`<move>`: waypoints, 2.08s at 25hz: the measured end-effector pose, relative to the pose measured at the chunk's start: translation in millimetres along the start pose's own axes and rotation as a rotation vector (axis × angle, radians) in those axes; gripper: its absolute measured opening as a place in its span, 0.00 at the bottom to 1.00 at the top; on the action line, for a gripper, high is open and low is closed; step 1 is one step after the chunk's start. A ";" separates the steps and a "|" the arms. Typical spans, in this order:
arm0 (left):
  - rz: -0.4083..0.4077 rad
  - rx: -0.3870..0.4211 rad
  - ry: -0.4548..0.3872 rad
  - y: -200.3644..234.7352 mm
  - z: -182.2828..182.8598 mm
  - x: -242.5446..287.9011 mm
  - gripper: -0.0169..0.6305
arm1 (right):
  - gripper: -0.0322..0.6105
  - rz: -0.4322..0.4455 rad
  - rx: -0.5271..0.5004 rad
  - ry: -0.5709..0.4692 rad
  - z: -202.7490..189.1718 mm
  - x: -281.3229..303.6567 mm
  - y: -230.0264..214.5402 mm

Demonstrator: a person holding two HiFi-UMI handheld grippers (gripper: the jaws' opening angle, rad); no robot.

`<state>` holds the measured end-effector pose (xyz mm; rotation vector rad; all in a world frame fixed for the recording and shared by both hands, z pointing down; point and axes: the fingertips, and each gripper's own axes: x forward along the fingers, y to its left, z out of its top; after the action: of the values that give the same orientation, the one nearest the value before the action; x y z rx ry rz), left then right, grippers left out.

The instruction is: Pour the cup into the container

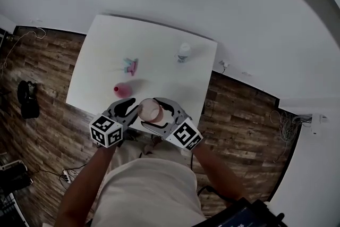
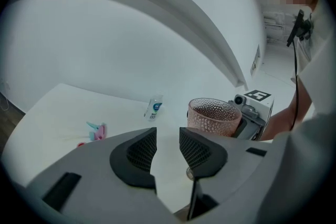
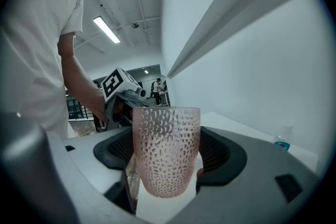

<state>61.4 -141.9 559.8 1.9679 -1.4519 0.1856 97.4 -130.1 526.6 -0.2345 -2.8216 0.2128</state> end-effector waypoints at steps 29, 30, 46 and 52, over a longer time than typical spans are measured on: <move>0.025 0.008 0.018 2.4 -10.8 -20.3 0.17 | 0.61 -0.058 -0.040 0.037 -19.5 9.2 4.6; 0.040 0.006 0.027 6.3 -15.9 -21.8 0.17 | 0.61 -0.072 -0.035 0.041 -24.5 10.6 0.6; 0.190 -0.087 0.103 54.0 -64.9 -62.6 0.17 | 0.61 -0.156 -0.045 0.237 -133.2 59.8 -53.1; 0.205 -0.095 0.116 60.3 -67.5 -67.0 0.17 | 0.61 -0.152 -0.058 0.302 -164.5 78.2 -64.2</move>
<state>1.2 -58.1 604.7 1.7030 -1.5560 0.3103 65.6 -158.5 715.0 -0.0577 -2.5330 0.0559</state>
